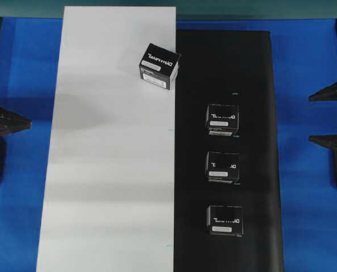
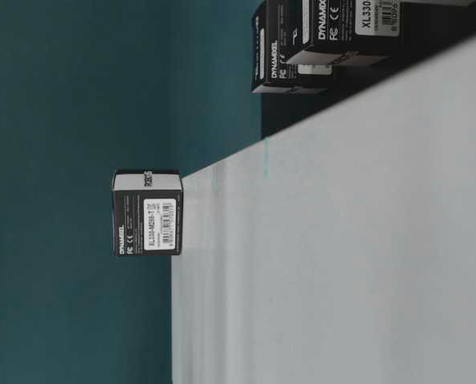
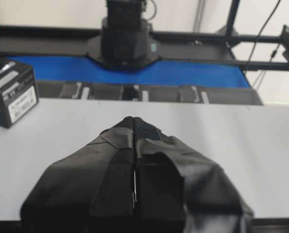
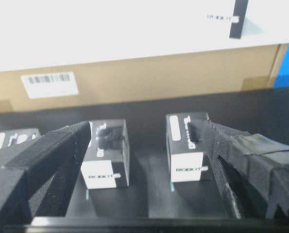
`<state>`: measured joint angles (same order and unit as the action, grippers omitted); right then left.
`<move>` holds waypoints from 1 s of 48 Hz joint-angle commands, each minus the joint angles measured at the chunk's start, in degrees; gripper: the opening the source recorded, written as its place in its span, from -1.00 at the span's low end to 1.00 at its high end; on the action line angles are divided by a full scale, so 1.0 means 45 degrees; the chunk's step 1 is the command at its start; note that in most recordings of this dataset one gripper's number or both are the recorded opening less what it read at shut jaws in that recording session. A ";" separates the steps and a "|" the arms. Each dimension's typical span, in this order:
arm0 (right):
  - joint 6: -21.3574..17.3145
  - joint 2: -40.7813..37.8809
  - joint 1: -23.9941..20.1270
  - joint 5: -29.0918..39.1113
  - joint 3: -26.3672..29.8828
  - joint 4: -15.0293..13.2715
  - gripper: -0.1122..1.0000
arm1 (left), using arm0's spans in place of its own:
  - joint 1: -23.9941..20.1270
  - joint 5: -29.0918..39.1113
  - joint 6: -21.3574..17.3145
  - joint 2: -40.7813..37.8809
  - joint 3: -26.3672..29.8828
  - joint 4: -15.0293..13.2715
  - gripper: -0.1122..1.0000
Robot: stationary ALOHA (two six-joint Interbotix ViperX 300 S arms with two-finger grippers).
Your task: Place the box from the black base onto the white base.
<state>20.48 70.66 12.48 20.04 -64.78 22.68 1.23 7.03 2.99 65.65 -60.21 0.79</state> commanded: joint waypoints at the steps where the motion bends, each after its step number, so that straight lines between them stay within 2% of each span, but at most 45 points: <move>1: -0.0020 0.0039 -0.0020 0.0000 0.0020 0.0059 1.00 | 0.0000 -0.0117 0.0020 0.0059 0.0195 0.0059 -0.92; 27: -0.0078 0.0625 -0.0020 0.0645 0.0020 0.0078 1.00 | 0.0449 -0.0293 0.0039 0.0430 0.0371 0.0039 -0.92; 33: -0.0137 0.0781 -0.0039 0.0938 0.0020 0.0078 1.00 | 0.0508 -0.0488 0.0312 0.0645 0.0430 0.0059 -0.92; 40: -0.0488 0.0840 -0.0039 0.1055 0.0020 0.0059 1.00 | 0.0508 -0.0391 0.0879 0.0625 0.0371 0.0039 -0.92; 48: -0.1289 0.0840 -0.0039 0.1094 -0.0059 0.0078 1.00 | 0.0508 -0.0391 0.1250 0.0586 0.0352 0.0059 -0.92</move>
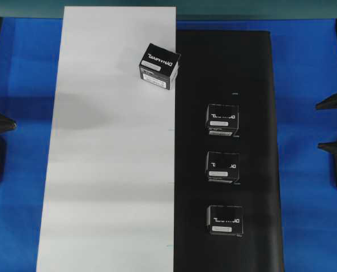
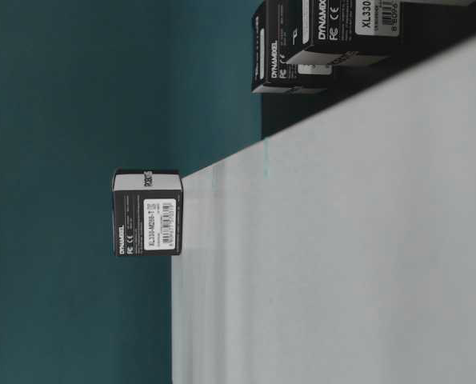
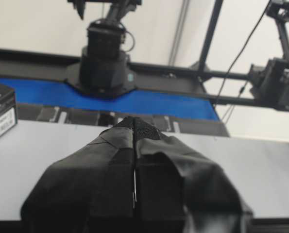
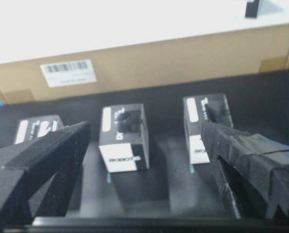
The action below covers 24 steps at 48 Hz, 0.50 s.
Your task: Place the box from the black base onto the white base.
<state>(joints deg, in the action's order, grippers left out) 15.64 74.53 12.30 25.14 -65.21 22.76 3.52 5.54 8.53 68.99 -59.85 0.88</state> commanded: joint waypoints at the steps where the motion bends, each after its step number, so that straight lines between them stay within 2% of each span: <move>1: -0.0273 -0.0020 0.0000 -0.0020 0.0000 0.0039 1.00 | 0.0000 -0.0059 0.0020 -0.0156 0.0273 0.0020 -0.92; 24: -0.0586 -0.0020 0.0000 0.0273 -0.0215 0.0000 1.00 | 0.0000 0.0234 -0.0039 -0.0176 0.0254 0.0039 -0.92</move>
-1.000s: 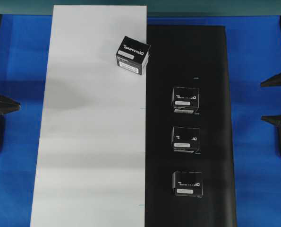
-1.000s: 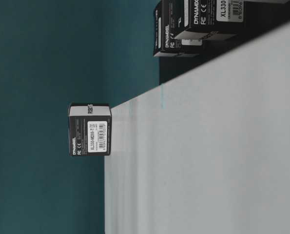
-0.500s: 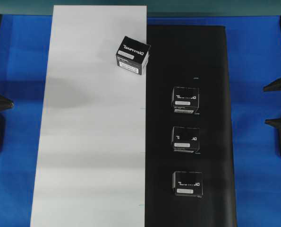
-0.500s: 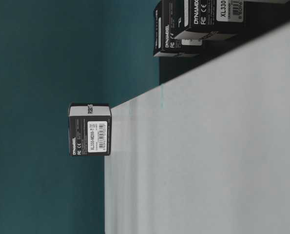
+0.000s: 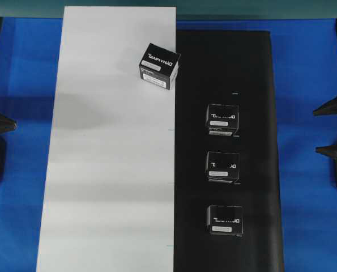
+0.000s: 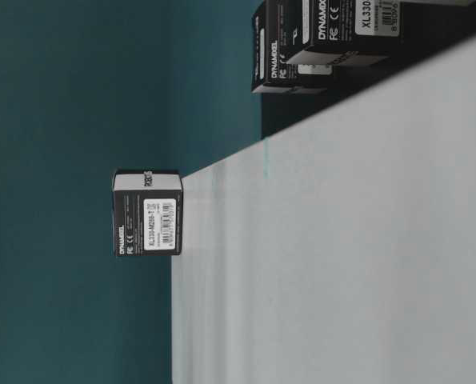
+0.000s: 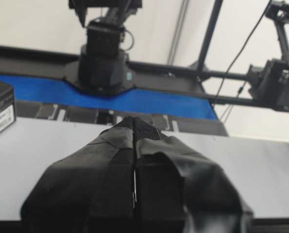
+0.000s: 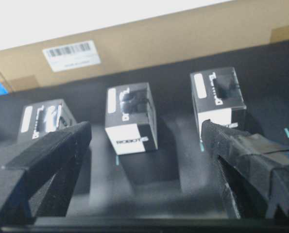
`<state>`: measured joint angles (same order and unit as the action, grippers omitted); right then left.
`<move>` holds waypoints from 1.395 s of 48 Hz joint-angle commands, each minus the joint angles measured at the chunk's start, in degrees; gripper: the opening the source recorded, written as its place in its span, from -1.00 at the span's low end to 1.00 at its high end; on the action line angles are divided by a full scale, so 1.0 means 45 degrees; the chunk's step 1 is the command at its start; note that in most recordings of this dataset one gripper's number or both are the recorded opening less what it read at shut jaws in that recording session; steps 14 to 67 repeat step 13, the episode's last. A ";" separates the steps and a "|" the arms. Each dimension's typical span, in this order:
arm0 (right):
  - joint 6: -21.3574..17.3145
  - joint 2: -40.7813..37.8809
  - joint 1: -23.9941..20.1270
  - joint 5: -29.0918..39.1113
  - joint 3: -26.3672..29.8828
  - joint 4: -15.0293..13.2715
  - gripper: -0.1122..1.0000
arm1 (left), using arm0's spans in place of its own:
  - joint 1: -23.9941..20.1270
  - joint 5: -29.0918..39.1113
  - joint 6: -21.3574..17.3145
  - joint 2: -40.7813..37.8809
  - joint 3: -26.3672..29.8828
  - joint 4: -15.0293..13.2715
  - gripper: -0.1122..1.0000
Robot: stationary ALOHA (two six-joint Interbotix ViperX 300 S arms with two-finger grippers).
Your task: Place the box from the black base onto the white base.
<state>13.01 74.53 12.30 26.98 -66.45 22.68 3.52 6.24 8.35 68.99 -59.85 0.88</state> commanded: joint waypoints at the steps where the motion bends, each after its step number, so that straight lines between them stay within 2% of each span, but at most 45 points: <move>1: 0.0000 -0.0020 0.0000 -0.0176 0.0059 0.0020 1.00 | 0.0000 0.0137 0.0078 -0.0176 0.0254 0.0039 -0.92; 8: 0.0195 -0.0020 -0.0020 -0.0254 0.0039 0.0000 1.00 | 0.0000 0.0352 -0.0020 -0.0059 0.0332 0.0020 -0.92; 12: -0.0039 -0.0020 0.0000 -0.0098 -0.0059 0.0020 1.00 | 0.0000 0.0449 -0.0039 0.0039 0.0312 0.0039 -0.92; 67: -0.0039 -0.0020 0.0000 -0.0020 -0.0137 0.0020 1.00 | -0.0020 0.0488 -0.0020 0.0059 0.0293 0.0020 -0.92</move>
